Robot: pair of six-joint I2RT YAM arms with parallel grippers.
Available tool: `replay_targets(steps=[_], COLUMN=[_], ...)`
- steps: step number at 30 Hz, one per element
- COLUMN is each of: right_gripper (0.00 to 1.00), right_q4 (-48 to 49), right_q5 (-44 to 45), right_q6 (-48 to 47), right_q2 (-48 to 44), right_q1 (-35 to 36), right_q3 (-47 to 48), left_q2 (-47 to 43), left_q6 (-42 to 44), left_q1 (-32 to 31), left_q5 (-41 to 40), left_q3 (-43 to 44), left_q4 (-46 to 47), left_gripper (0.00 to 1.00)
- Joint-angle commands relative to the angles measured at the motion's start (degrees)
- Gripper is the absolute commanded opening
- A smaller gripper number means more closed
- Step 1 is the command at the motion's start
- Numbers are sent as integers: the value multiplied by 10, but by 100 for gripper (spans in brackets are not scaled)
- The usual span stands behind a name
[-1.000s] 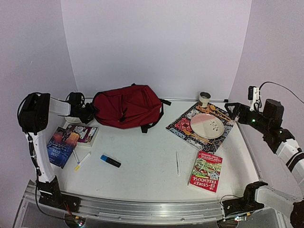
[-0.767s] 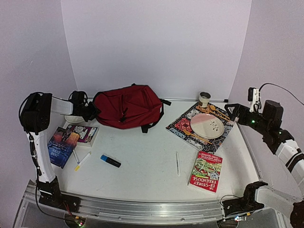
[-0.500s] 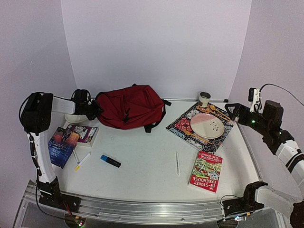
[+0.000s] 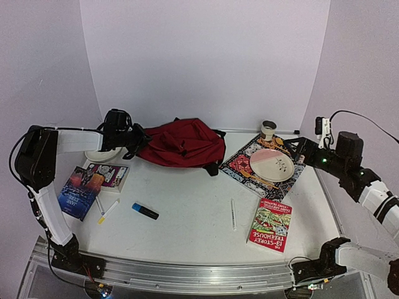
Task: Pack the student bag
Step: Place the student bag at the center of the board.
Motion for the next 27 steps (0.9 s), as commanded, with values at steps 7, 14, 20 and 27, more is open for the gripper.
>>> replay_targets(steps=[7,14,20,27], right_gripper=[98,98,98,98], right_q4=[44,54,61,69], right_q5=[28,35,54,97], right_q6=[5,25,69,118], right_q2=[70,128,194,251], right_q1=[112,152,201,250], right_q3=[32,48,67,83], left_q2=[-113,-153,-154,-140], left_q6=[-22,-54,-84,-87], left_q1=[-81,-142,-185,-239], left_q5=[-80,-140,-167,-169], left_q3=[-63,-126,-145,-144], left_q4=[20,18,19,19], left_gripper=[6,19,25,33])
